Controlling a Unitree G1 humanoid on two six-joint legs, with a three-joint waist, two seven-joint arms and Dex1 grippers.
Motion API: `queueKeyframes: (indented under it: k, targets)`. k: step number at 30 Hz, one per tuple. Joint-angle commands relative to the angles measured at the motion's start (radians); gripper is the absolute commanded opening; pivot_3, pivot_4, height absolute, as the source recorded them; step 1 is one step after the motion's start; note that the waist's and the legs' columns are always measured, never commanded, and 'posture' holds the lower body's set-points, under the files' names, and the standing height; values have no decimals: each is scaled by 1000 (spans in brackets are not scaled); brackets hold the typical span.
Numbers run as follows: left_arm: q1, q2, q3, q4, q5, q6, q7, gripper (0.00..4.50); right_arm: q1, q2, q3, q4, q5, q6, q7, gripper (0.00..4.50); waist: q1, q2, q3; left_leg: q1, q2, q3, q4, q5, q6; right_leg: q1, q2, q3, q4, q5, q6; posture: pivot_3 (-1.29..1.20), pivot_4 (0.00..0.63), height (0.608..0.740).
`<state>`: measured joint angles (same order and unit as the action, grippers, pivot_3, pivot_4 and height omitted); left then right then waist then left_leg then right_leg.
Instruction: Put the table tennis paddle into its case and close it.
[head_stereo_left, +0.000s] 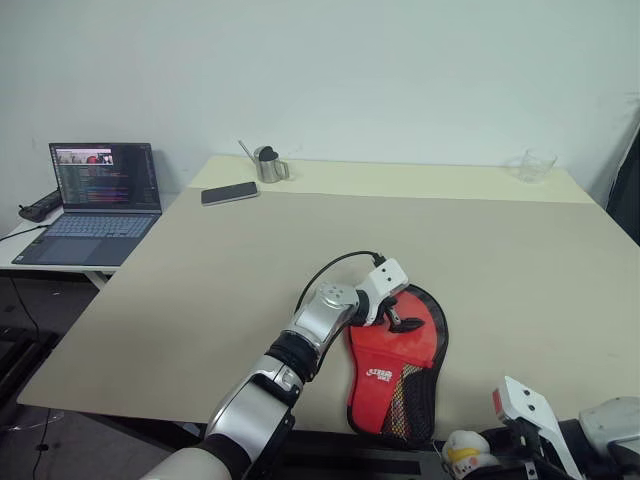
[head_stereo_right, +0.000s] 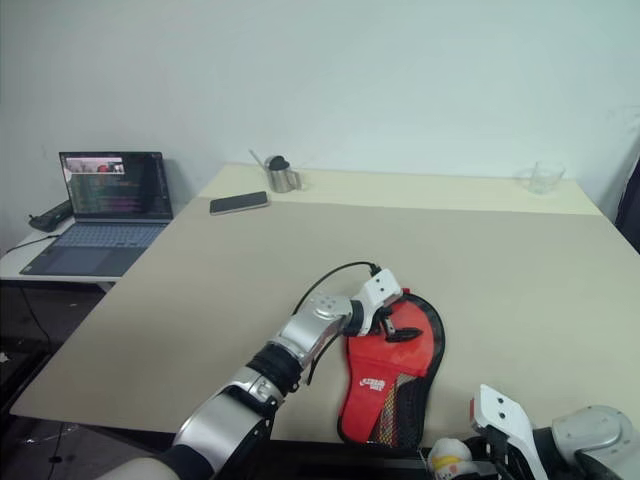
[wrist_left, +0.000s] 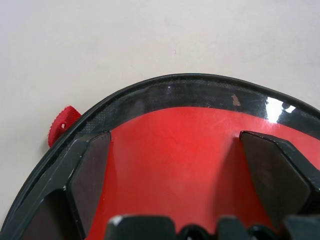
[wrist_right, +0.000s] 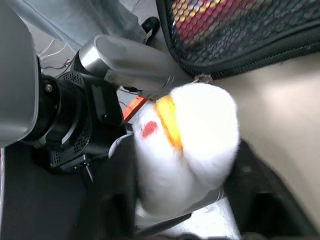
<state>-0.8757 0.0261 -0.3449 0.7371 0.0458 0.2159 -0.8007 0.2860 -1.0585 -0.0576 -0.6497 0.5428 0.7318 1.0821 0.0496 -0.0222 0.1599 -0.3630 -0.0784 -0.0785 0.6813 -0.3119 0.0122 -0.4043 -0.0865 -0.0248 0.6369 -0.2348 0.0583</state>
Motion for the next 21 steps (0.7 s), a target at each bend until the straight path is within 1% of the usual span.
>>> queueKeyframes:
  k: [1, 3, 6, 9, 11, 12, 14, 15, 17, 18, 19, 20, 21]
  targets:
    - [28, 20, -16, 32, 40, 34, 14, 4500, -12, -16, -30, 6, 28, 4, 21, 3681, 0, 0, 0, 0, 0, 0, 0, 0, 0, 0, 0, 0, 0, 0, 0, 0, 150, 740]
    - [30, 21, -14, 30, 39, 36, 15, 4500, -12, -22, -40, 28, 16, -15, 30, 4413, 0, 0, 0, 0, 0, 0, 0, 0, 0, 0, 0, 0, 0, 0, 0, 0, 150, 740]
    - [31, 22, -1, 20, 24, 40, 9, 4500, -20, -27, -60, 71, -21, -63, 25, 4469, -1, 0, 0, 0, 0, 0, 0, 0, 0, 0, 0, 0, 1, 0, 0, 0, 150, 740]
    - [28, 27, 38, -15, -19, 36, -16, 4500, -63, -30, -96, 142, -38, -83, 24, 4469, -6, -1, 0, 1, 0, 1, 0, 0, 0, 0, 0, 1, 2, 0, 0, 0, 150, 740]
    - [25, 32, 79, -68, -77, 54, -67, 4500, -111, -19, -120, 189, -31, -98, 27, 4469, -13, -1, 0, 1, 0, 1, 0, 0, 0, -1, 0, 2, 4, 0, 0, 0, 150, 740]
    - [23, 49, 105, -125, -123, 69, -118, 4500, -158, -11, -141, 216, -5, -98, 35, 4469, -18, -1, 1, 1, 0, 2, 0, 0, 0, -1, 0, 2, 5, 0, 0, 0, 150, 740]
    - [7, 155, 178, -288, -238, 145, -257, 4500, -308, -1, -160, 292, 52, -94, 66, 4469, -37, 0, 7, 1, 0, 2, 0, 0, 0, -2, 0, 2, 6, 0, 0, 0, 150, 740]
    - [4, 189, 194, -340, -272, 174, -293, 4500, -350, 0, -162, 321, 61, -98, 83, 4469, -47, 0, 11, 0, 1, 4, 0, 1, -1, -5, 1, 4, 7, 1, -2, 0, 150, 740]
    - [4, 289, 237, -462, -348, 257, -364, 4500, -440, -13, -124, 391, 45, -103, 125, 4469, -53, -1, 11, 0, 2, 4, 0, 1, -2, -7, 2, 5, 8, 1, -2, 0, 150, 740]
    - [6, 319, 245, -504, -373, 289, -380, 4500, -466, -19, -112, 420, 36, -108, 144, 4469, -53, -1, 11, 0, 3, 4, 0, 1, -2, -7, 3, 5, 8, 1, -3, 0, 150, 740]
    - [18, 372, 258, -562, -399, 312, -414, 4500, -508, -27, -85, 465, 13, -121, 166, 4469, -52, -1, 11, 0, 3, 3, -1, 1, -2, -7, 3, 4, 7, 1, -3, 0, 150, 740]
    - [27, 402, 261, -600, -414, 328, -429, 4500, -533, -33, -69, 501, -5, -137, 186, 4469, -52, -1, 11, 0, 3, 3, -1, 1, -2, -7, 3, 4, 7, 1, -4, 0, 150, 740]
    - [44, 458, 283, -642, -434, 344, -453, 4500, -583, -36, -40, 559, -33, -160, 209, 4469, -51, -1, 11, -1, 2, 3, -2, 1, -2, -7, 2, 4, 6, 1, -4, 0, 150, 740]
